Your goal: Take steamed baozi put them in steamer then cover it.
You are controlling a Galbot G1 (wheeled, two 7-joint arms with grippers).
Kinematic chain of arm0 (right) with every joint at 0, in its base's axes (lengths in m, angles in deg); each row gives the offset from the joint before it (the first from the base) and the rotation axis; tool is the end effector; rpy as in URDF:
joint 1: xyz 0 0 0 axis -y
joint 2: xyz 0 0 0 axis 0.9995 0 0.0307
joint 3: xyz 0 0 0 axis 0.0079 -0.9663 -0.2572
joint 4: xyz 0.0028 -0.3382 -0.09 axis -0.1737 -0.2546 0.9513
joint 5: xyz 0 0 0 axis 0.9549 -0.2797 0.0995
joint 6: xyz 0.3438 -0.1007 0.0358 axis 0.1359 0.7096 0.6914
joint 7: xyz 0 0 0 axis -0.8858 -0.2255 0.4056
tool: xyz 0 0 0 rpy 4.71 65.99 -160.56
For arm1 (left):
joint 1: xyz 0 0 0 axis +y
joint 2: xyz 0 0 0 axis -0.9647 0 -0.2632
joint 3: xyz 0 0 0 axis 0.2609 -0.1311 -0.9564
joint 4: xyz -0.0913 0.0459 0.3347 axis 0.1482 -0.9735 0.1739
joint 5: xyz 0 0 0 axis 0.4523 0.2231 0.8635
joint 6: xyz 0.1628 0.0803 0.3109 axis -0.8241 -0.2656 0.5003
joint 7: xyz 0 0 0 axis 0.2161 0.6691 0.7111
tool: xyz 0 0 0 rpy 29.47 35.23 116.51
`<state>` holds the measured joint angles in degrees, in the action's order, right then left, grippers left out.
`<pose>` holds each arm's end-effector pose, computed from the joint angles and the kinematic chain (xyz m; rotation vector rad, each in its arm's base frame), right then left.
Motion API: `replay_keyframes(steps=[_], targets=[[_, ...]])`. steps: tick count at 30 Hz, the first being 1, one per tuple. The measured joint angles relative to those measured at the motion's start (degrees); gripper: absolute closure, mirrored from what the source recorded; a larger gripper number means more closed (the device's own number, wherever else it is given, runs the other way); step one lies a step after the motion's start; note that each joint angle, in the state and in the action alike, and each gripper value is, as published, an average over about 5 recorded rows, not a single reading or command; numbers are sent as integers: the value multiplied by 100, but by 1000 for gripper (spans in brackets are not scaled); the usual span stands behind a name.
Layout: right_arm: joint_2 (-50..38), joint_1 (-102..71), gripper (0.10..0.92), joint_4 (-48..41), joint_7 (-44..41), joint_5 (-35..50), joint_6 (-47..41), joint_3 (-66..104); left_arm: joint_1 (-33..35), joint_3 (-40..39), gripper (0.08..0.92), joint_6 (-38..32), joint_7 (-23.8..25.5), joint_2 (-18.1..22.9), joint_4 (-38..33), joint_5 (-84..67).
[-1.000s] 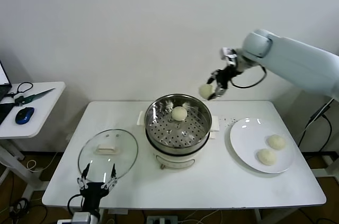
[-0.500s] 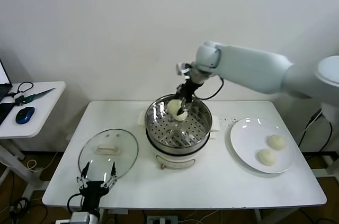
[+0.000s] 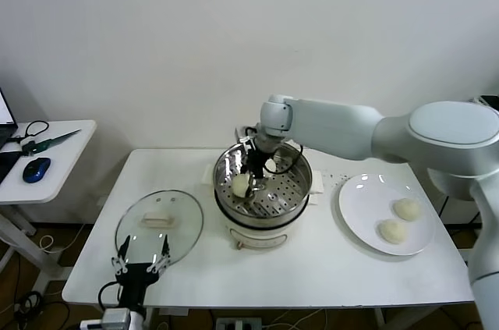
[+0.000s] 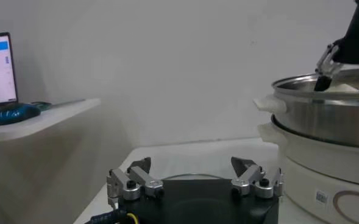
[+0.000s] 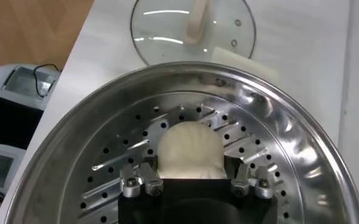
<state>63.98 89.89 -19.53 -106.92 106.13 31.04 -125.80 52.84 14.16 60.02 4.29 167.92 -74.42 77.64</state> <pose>0.5963 0.1531 -0.1205 1.5895 -1.3428 1.2813 0.1412 0.0332 -0.3419 0.1683 -2.9443 -0.1742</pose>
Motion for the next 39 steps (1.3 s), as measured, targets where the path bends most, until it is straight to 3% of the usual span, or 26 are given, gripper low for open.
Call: replay_keyframes(steps=[11, 20, 39], targets=[[11, -40, 211, -34, -17, -162, -45, 93, -39, -18, 177, 19, 0, 0, 14, 18], [-371, 270, 202, 220, -296, -379, 106, 192, -68, -16, 177, 47, -6, 31, -24, 38], [-2749, 640, 203, 1175, -781, -1401, 601, 661, -34, 102, 177, 93, -2, 57, -141, 58]])
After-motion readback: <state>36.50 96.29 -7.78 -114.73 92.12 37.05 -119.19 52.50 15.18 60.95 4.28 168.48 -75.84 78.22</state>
